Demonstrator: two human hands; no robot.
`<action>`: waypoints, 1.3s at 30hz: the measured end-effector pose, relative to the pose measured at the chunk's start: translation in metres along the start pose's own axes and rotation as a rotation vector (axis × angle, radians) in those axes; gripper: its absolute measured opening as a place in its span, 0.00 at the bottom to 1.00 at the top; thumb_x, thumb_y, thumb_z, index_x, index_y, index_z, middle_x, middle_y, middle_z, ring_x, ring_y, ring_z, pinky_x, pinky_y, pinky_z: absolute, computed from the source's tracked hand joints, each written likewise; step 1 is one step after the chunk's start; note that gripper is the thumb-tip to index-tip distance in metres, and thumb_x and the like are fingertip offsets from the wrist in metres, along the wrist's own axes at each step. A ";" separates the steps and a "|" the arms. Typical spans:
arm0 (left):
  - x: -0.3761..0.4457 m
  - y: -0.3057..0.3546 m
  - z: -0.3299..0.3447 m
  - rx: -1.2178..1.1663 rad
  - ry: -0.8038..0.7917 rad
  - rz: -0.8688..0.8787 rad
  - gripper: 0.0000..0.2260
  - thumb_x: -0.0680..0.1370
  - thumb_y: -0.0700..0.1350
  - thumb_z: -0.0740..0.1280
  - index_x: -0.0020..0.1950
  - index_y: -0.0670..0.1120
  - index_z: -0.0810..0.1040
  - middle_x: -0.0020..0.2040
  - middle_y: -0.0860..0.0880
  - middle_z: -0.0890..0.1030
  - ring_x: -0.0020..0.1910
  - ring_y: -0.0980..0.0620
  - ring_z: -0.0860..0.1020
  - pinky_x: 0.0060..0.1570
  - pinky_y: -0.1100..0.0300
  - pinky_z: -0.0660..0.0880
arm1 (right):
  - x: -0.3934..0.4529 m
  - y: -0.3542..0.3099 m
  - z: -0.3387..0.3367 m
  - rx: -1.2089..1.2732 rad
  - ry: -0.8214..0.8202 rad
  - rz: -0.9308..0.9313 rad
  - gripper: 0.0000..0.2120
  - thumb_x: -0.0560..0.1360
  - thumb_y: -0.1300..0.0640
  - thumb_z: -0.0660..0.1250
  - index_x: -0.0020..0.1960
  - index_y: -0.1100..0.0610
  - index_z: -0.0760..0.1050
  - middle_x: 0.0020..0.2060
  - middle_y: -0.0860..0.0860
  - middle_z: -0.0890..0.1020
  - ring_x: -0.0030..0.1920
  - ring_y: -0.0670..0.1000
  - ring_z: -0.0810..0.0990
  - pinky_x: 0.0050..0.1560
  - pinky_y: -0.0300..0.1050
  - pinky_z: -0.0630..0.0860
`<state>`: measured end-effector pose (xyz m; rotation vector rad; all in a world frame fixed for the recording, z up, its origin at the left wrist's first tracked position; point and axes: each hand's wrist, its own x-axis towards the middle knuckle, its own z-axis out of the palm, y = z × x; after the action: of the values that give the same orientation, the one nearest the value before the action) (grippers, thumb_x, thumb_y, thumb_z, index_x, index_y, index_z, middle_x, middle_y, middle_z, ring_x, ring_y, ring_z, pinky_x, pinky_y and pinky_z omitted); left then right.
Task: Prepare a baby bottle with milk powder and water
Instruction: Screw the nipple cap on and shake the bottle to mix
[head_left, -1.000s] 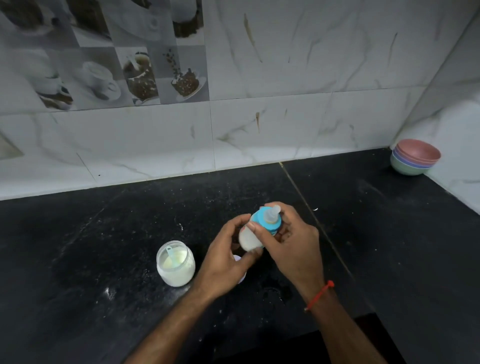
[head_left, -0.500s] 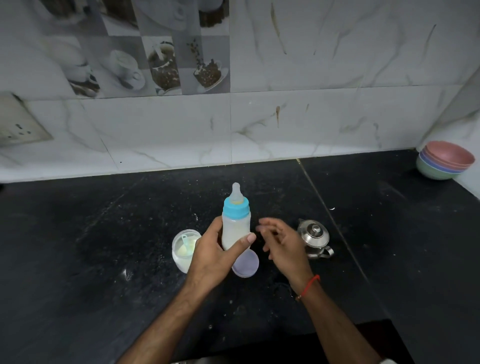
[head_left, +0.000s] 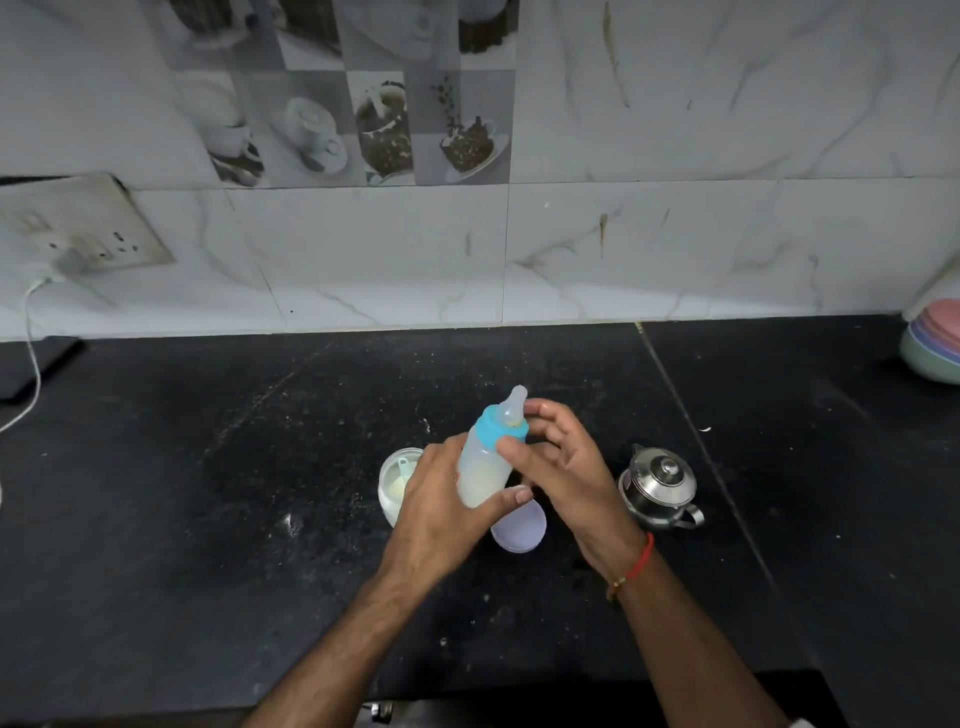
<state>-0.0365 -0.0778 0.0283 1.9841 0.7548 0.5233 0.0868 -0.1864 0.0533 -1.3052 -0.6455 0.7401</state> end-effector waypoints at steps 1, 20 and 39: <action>0.000 -0.002 0.002 -0.001 -0.009 0.005 0.34 0.65 0.68 0.78 0.68 0.60 0.74 0.57 0.61 0.79 0.58 0.58 0.77 0.54 0.58 0.77 | 0.002 -0.002 0.001 -0.022 0.003 0.000 0.18 0.75 0.57 0.75 0.63 0.53 0.76 0.54 0.50 0.86 0.48 0.46 0.85 0.39 0.39 0.80; 0.008 -0.008 -0.017 -0.063 0.120 0.069 0.55 0.60 0.64 0.79 0.82 0.58 0.56 0.74 0.55 0.63 0.56 0.57 0.74 0.50 0.79 0.70 | 0.042 -0.046 -0.038 0.208 0.288 -0.028 0.19 0.82 0.64 0.64 0.72 0.60 0.70 0.61 0.58 0.84 0.58 0.55 0.83 0.57 0.56 0.81; 0.004 -0.051 -0.031 0.122 0.157 -0.140 0.47 0.60 0.68 0.76 0.77 0.61 0.66 0.76 0.54 0.61 0.72 0.46 0.60 0.73 0.40 0.61 | 0.053 -0.071 -0.046 0.339 0.350 -0.097 0.23 0.80 0.58 0.69 0.74 0.58 0.69 0.59 0.55 0.85 0.65 0.60 0.82 0.56 0.56 0.83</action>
<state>-0.0680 -0.0368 -0.0008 2.0001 1.0373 0.5652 0.1639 -0.1799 0.1173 -1.0475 -0.2827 0.4984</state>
